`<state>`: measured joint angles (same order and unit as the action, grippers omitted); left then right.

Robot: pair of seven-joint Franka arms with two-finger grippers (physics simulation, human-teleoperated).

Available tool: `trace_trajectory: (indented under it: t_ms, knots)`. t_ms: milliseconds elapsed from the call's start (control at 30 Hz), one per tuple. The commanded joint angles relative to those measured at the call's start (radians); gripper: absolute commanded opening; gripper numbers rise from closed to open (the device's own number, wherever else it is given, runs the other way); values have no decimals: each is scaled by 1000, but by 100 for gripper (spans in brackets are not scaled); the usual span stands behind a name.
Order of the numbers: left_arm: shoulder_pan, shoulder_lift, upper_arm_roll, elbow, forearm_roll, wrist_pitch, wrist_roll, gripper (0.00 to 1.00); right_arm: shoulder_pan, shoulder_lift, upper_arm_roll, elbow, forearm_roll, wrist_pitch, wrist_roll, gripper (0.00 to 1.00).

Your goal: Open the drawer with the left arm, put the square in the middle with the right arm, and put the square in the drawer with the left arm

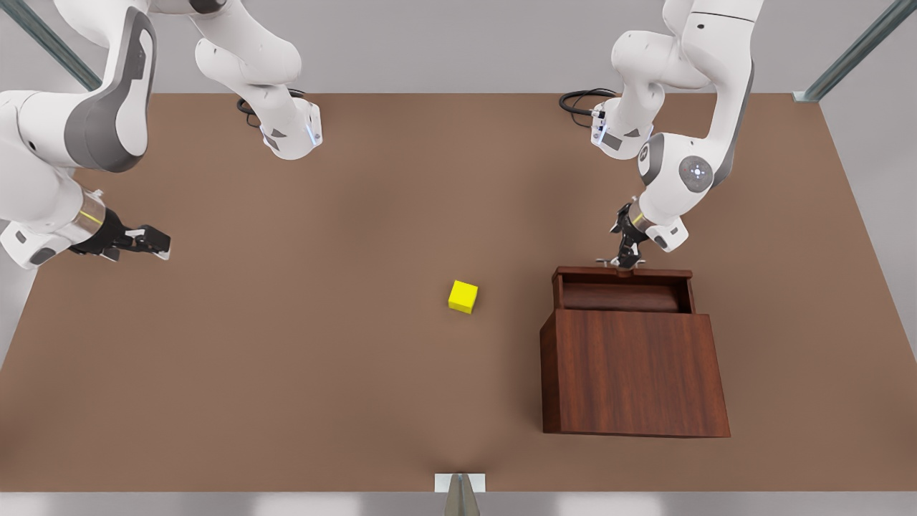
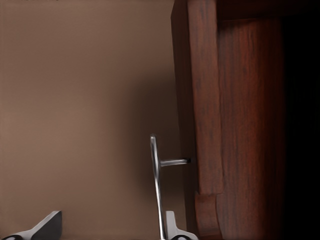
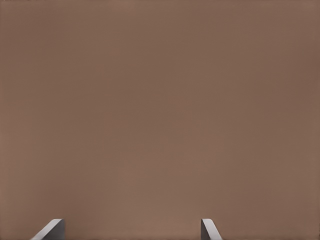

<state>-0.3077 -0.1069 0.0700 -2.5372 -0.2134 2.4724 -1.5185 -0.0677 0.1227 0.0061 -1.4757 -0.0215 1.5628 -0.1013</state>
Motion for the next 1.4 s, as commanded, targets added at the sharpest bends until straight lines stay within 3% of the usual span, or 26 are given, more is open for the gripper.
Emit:
trace_trajectory:
  t_ms: [0, 367, 467, 633, 833, 967, 1233, 1367]
  knots:
    - [1, -5, 2, 0, 14, -3, 0, 100, 2, 0, 0, 2, 0, -1, 0, 100]
    - [1, -94, 8, 6, 69, -105, 8, 100, 2, 14, 2, 3, 23, 3, 0, 100]
    - [-20, -97, 7, 120, 147, -165, 60, 100, 3, 23, 2, 14, 26, 11, 0, 100]
    - [-74, 125, -25, 455, 160, -191, 244, 100, 0, 29, 0, 41, 41, -1, 0, 100]
    - [-263, 323, -33, 689, 241, -204, 437, 100, 0, 28, 0, 43, 41, -3, 0, 100]
    - [-352, 570, -33, 1000, 246, -308, 509, 100, 0, 28, 0, 43, 41, -3, 0, 100]
    - [-387, 763, -144, 1098, 235, -288, 834, 100, -1, 31, 0, 41, 41, -1, 0, 100]
    - [-403, 840, -145, 1115, 241, -202, 919, 100, 0, 34, 0, 43, 43, 0, 0, 100]
